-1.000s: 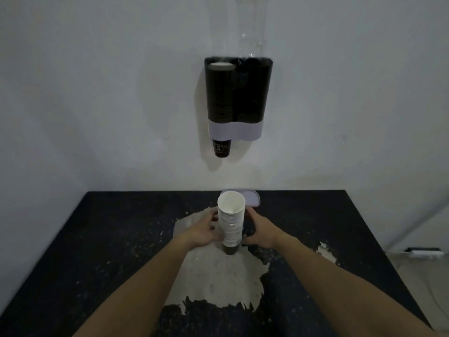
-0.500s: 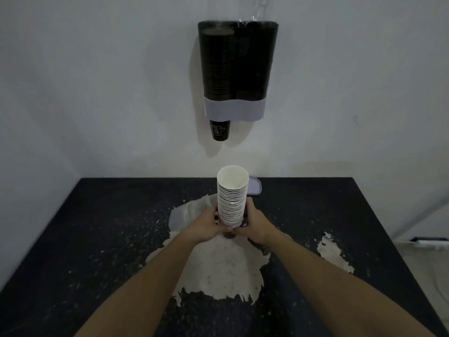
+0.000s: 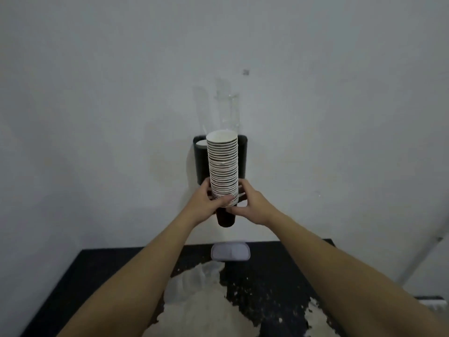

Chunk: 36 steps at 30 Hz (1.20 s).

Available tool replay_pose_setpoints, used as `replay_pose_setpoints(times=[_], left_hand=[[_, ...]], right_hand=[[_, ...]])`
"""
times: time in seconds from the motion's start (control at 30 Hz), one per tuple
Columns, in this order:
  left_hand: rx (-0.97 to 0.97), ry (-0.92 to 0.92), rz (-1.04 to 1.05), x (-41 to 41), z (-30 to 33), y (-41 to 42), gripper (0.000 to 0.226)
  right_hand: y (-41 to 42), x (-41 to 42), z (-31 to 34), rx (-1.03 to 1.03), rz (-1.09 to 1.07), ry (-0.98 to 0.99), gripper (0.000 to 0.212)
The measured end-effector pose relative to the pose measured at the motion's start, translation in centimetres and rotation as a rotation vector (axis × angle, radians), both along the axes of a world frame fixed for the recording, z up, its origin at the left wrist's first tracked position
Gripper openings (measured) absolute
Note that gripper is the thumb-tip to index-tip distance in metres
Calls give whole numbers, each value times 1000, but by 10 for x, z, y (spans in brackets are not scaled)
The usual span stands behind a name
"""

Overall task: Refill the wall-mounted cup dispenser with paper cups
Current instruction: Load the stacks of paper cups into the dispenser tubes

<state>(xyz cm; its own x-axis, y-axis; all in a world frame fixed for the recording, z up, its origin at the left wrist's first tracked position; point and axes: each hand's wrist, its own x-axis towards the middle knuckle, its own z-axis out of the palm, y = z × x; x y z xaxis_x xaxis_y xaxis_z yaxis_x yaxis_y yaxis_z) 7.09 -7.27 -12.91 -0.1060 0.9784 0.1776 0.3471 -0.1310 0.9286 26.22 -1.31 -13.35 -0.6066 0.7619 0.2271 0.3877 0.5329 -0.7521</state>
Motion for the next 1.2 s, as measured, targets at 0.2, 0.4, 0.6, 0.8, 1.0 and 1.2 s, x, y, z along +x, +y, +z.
replay_pose_setpoints(times=[0.2,0.4,0.6,0.8,1.0,1.2], left_hand=[[216,33,44,6,80,25,73],[350,30,116,5,151,53,77],[459,2,174,8,190,80,73],[453,30,216,11,189,101,69],[368,68,227,10,163,121,68],[243,177,221,13,144,126,78]], right_hand=[[27,10,60,-9,-23,77,85],[49,15,62,-94,-122,19,96],[61,-4,66,-64,-167,68,107],[73,-23,68,-40,-185,172,105],[79,-32,65,-1,-245,195,115],[81,-37,69,84,-253,222,116]])
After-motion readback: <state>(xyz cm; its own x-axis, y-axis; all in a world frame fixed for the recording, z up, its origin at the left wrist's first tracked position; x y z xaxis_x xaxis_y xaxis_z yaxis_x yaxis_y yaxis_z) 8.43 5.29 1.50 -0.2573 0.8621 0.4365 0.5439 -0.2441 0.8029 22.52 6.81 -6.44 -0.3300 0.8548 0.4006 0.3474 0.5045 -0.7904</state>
